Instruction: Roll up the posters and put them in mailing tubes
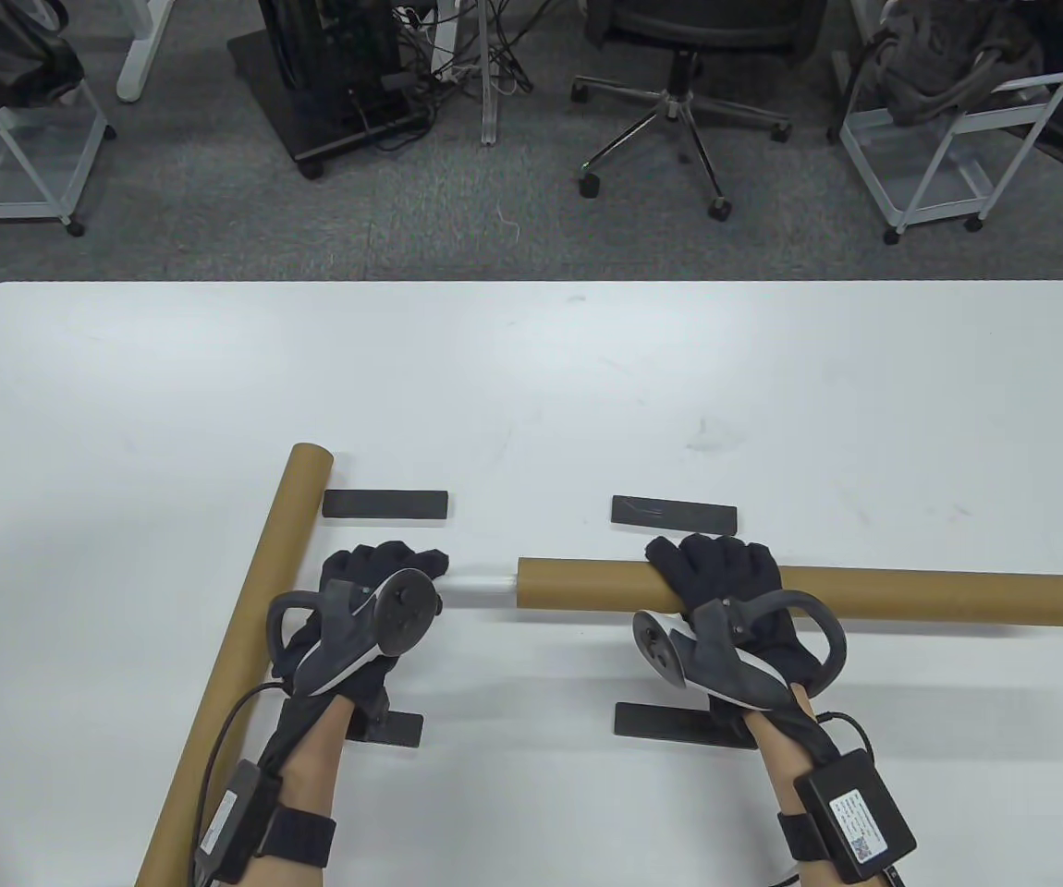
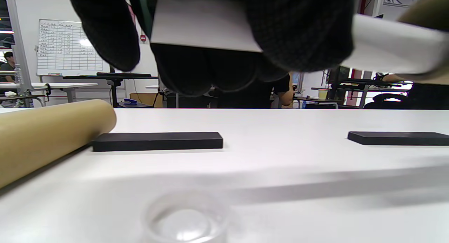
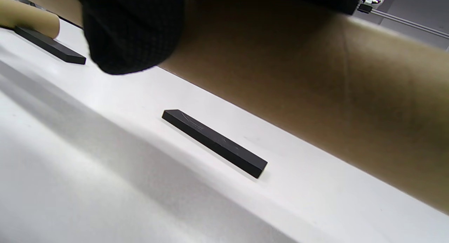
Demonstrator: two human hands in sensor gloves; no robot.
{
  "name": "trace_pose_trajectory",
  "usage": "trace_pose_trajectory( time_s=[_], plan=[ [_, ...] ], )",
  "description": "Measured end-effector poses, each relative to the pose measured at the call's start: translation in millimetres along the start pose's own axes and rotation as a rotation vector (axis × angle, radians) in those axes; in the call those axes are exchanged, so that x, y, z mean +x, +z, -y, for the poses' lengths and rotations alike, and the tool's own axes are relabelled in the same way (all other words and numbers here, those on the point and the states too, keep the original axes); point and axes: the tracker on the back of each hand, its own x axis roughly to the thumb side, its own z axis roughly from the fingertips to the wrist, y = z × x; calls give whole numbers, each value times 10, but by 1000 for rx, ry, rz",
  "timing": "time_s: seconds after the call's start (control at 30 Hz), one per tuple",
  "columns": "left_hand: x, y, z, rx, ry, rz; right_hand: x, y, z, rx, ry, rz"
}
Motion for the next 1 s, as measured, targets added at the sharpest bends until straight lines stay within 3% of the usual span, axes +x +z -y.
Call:
trace_pose_trajectory(
  time_s=[0.2,0.57,0.8,1.0],
  plan=[
    [148,3,6,7,-11,42,80,9,58,-19,-9,13],
    [132,7,-24,3,178,30,48,14,38,-15,-53,8],
    [-228,75,-257,99,504,-140,13,18,37,-7,-28,-11],
    [-537,79,-159,24,763,-294,-18,23,33,-2,-36,-22]
  ],
)
